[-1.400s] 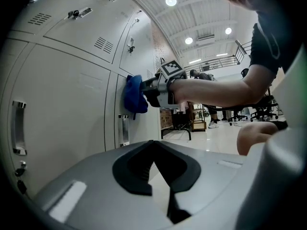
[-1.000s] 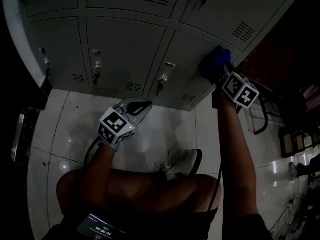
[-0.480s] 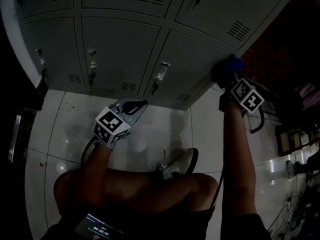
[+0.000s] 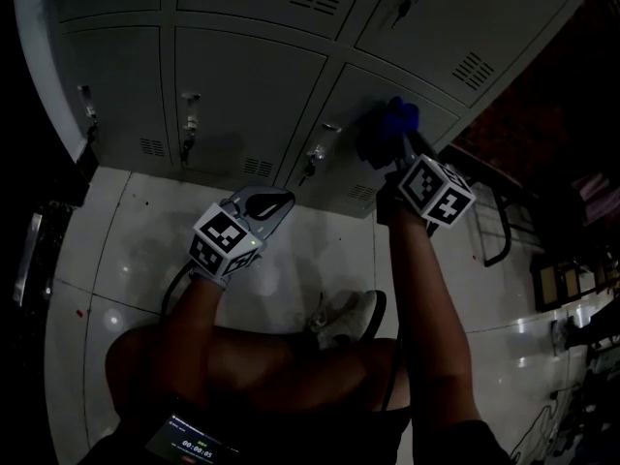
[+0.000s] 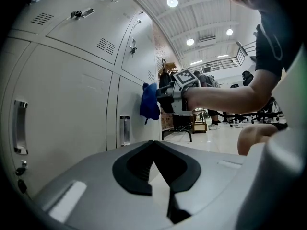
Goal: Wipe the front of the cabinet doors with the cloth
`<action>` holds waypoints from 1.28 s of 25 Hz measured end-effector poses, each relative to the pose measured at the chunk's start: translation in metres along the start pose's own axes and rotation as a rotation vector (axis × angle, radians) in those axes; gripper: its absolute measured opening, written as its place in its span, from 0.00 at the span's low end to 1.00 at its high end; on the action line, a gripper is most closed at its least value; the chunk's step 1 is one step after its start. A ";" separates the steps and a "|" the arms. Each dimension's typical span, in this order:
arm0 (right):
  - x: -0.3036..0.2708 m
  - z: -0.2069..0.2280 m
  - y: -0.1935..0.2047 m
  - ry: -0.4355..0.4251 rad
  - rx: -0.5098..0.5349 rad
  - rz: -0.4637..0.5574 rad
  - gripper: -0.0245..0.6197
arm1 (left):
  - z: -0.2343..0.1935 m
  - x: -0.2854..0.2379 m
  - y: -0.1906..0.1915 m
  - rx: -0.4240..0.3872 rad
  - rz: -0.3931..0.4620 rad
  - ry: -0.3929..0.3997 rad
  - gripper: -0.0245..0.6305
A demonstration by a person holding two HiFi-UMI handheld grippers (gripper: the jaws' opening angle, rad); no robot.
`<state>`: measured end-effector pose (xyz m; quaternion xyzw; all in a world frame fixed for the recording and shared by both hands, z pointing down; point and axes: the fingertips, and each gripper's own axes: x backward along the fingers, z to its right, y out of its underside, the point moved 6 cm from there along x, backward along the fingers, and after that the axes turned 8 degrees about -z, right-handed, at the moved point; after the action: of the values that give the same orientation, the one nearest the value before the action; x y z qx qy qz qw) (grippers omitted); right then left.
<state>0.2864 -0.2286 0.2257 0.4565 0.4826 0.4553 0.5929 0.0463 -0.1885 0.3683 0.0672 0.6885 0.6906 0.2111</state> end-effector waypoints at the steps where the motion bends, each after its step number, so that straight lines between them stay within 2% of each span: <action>1: -0.008 -0.012 0.006 -0.017 0.009 -0.016 0.16 | 0.000 0.001 0.000 0.001 0.004 -0.001 0.04; 9: -0.057 -0.073 0.031 -0.096 0.055 -0.085 0.16 | -0.003 0.002 -0.004 0.005 0.019 -0.008 0.04; 16: -0.070 -0.085 0.036 -0.082 0.135 -0.090 0.16 | -0.003 0.002 -0.002 0.005 0.013 -0.006 0.04; 24: -0.054 -0.044 0.035 -0.023 0.127 -0.104 0.16 | -0.001 0.000 0.001 -0.003 -0.004 0.002 0.04; 32: -0.025 0.028 0.035 0.109 0.083 -0.109 0.16 | 0.000 -0.003 0.004 -0.008 -0.021 0.008 0.04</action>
<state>0.3079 -0.2499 0.2669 0.4285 0.5565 0.4261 0.5702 0.0482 -0.1890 0.3728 0.0564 0.6872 0.6914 0.2157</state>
